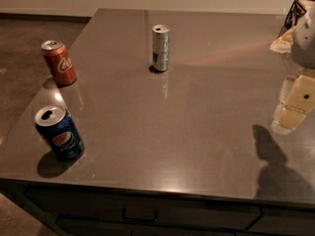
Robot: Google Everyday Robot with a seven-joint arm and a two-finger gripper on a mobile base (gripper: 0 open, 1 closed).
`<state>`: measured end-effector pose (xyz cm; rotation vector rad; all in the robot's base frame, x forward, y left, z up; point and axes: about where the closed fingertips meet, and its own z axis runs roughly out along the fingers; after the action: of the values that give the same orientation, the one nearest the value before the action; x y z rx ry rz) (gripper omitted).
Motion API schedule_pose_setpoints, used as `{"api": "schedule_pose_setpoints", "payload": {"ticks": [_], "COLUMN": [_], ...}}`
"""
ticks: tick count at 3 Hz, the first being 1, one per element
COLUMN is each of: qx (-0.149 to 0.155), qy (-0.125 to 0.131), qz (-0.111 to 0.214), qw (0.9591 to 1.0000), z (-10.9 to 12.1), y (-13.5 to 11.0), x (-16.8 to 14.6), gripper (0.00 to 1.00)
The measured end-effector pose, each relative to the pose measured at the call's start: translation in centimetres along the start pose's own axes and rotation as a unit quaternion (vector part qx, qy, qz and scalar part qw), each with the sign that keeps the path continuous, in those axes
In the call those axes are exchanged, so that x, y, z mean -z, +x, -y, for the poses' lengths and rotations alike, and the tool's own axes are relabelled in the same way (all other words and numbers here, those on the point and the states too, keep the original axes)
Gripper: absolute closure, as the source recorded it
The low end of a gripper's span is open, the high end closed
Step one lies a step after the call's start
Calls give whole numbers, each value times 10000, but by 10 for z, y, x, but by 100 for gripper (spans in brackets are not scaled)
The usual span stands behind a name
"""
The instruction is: Move pepsi can near redbull can
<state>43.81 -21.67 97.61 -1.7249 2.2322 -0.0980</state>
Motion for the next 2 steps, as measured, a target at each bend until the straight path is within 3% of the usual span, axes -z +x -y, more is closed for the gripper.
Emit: {"api": "schedule_pose_setpoints", "payload": {"ticks": [1, 2], "qx": [0, 52], "qy": [0, -126], "qz": [1, 153], "qw": [10000, 9998], "z": [0, 5], "y": [0, -18], "x": [0, -9], "gripper": [0, 0]}}
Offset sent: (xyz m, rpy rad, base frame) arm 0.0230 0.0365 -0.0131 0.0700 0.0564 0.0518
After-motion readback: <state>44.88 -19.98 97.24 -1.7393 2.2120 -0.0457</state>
